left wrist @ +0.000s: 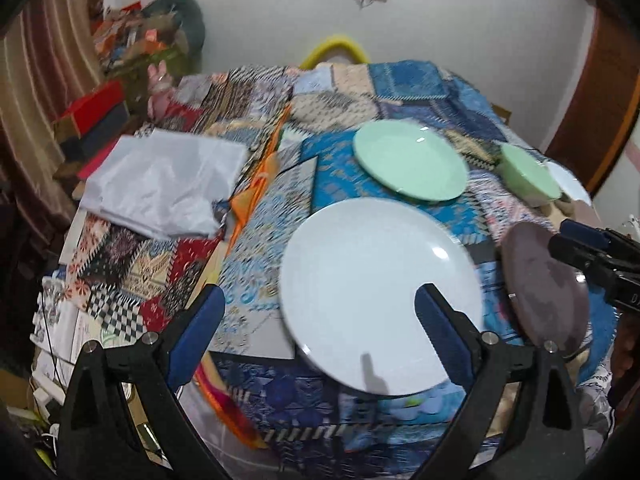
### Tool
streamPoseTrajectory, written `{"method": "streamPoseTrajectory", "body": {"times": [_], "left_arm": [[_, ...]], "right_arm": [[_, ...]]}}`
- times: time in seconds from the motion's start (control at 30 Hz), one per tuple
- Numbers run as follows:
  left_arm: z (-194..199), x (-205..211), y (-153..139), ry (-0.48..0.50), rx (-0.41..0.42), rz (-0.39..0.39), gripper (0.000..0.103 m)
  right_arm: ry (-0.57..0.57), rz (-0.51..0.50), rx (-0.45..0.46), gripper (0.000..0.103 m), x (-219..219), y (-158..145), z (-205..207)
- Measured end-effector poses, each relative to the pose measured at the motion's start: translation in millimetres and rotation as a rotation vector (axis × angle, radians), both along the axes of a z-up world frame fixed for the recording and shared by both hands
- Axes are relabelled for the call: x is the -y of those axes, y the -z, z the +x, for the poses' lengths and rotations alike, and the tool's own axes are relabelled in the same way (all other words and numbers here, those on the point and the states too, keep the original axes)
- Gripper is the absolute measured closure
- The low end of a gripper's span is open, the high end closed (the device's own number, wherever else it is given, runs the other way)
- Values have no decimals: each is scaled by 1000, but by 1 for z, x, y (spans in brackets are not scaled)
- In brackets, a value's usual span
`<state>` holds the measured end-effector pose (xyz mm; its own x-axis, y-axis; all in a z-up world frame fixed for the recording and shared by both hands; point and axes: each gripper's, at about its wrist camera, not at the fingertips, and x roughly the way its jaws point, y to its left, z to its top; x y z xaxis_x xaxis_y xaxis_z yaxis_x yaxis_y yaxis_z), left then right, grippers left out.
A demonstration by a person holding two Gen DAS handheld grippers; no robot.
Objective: Organize plates and bowls
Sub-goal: 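Grasp the white plate rim with both tools and lift it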
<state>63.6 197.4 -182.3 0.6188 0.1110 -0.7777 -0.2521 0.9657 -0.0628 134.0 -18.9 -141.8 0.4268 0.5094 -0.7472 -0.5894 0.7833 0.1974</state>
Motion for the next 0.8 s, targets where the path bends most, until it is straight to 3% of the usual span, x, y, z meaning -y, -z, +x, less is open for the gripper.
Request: {"method": "streamPoseTrajectory", "body": {"times": [0.2, 0.33, 0.57, 0.8], "left_arm": [[7, -24, 25, -26, -43, -35, 7], [12, -30, 40, -25, -75, -68, 24], [20, -37, 56, -17, -110, -146, 44], [23, -33, 62, 20, -126, -181, 65]], "right_arm": [[-26, -54, -46, 41, -21, 20, 11], [-49, -80, -76, 41, -30, 30, 21], [-94, -108, -135, 67, -43, 43, 28], [-109, -128, -178, 75, -48, 55, 33]]}}
